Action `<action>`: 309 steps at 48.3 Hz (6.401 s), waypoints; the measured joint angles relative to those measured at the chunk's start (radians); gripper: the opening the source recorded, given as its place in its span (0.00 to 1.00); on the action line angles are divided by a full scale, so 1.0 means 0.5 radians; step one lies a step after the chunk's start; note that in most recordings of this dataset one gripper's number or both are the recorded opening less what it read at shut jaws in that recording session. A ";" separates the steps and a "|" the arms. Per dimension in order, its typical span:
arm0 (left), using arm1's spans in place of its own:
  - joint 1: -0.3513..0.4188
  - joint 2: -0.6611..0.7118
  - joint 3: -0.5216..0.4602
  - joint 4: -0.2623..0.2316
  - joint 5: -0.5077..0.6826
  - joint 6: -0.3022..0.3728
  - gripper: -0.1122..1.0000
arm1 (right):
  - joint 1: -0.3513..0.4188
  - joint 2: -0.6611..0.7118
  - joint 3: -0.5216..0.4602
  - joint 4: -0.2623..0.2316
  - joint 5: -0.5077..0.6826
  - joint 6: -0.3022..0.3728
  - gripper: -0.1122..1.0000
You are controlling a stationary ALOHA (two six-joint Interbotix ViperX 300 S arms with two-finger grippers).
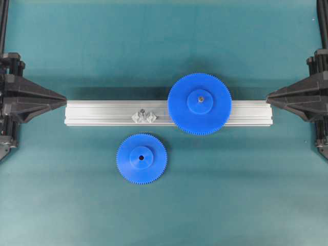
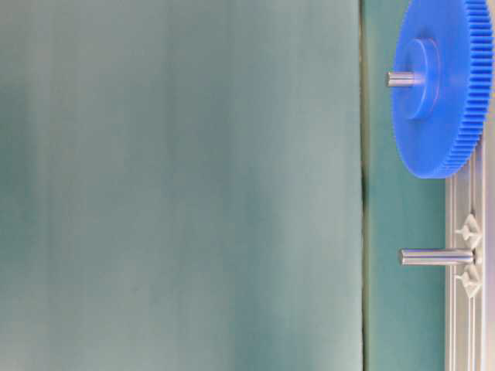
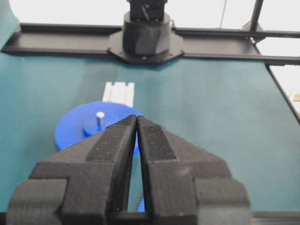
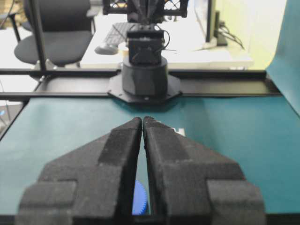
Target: Insert the small gear onto the shaft.
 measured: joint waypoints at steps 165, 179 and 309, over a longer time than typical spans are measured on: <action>-0.264 2.243 -1.331 0.028 1.362 -0.193 0.91 | 0.000 -0.067 0.021 0.061 0.994 0.233 0.19; -0.264 2.267 -1.350 0.028 1.359 -0.193 0.91 | -0.006 -0.064 0.034 0.064 0.994 0.236 0.19; 0.150 1.767 -1.282 0.028 1.335 0.239 0.74 | -0.144 -0.264 0.095 0.067 1.040 0.236 0.19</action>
